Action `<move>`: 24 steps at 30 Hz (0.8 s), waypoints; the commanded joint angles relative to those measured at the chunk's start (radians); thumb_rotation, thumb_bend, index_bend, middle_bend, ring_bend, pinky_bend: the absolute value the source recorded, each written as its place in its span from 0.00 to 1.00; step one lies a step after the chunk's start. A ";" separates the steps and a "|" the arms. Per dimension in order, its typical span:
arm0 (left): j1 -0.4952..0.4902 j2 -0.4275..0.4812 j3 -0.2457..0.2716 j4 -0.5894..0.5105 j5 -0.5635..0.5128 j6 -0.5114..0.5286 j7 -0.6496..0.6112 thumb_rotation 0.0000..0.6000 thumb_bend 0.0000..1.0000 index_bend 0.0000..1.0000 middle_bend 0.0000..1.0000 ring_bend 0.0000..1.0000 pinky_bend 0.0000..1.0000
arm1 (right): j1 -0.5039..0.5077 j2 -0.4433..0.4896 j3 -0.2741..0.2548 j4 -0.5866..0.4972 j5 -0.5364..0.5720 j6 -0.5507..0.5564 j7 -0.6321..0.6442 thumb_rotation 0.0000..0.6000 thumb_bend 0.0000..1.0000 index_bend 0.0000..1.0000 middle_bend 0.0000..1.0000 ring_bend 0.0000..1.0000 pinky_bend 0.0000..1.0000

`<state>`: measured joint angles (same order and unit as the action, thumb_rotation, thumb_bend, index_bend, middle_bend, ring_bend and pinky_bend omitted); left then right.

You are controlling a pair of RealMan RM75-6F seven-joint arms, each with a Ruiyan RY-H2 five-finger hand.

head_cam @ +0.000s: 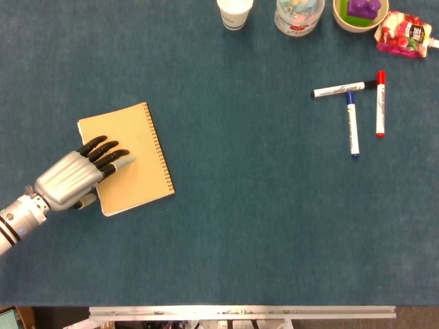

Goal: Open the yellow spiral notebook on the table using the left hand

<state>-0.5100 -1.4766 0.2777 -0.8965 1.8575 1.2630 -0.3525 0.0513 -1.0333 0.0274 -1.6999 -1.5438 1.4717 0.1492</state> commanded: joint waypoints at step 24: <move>0.021 -0.013 0.014 0.021 0.001 0.001 -0.016 1.00 0.23 0.05 0.07 0.00 0.00 | -0.003 0.002 -0.003 -0.005 -0.005 0.007 -0.006 1.00 0.39 0.36 0.32 0.23 0.29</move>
<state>-0.4872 -1.4877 0.2930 -0.8744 1.8583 1.2648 -0.3668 0.0484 -1.0313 0.0248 -1.7048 -1.5489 1.4789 0.1435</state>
